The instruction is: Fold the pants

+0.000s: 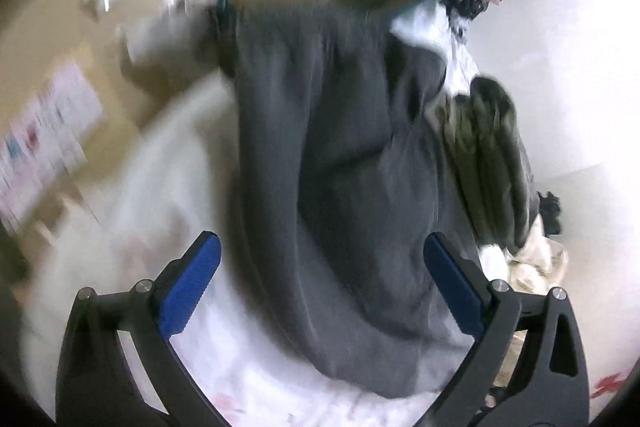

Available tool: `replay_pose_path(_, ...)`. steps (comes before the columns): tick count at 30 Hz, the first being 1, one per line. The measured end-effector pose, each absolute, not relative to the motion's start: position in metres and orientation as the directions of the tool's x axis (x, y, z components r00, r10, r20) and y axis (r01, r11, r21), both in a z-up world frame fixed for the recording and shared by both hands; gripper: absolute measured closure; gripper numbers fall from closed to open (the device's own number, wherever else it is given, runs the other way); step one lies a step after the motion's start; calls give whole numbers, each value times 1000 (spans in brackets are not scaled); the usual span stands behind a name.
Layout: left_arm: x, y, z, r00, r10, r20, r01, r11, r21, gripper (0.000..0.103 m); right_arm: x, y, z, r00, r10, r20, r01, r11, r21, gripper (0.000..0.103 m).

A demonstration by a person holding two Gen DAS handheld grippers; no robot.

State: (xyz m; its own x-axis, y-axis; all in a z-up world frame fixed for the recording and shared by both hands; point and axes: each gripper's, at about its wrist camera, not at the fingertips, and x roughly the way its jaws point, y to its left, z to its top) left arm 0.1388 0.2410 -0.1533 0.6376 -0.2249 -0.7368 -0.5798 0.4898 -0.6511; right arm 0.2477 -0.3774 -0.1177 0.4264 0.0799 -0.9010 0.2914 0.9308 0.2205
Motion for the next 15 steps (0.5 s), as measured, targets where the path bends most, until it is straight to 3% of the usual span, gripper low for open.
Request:
replay_pose_path(4,152,231,-166,648,-176,-741,-563,545,-622,4,253,-378,-129,393,92,-915,326,917,232,39)
replay_pose_path(9,200,272,-172,613,-64,-788,-608,598,-522,3,260,-386,-142,372,78,-925,347,913,216,39)
replay_pose_path(15,252,305,-171,623,-147,-768,-546,621,-562,4,266,-384,-144,377,65,-924,340,918,203,39)
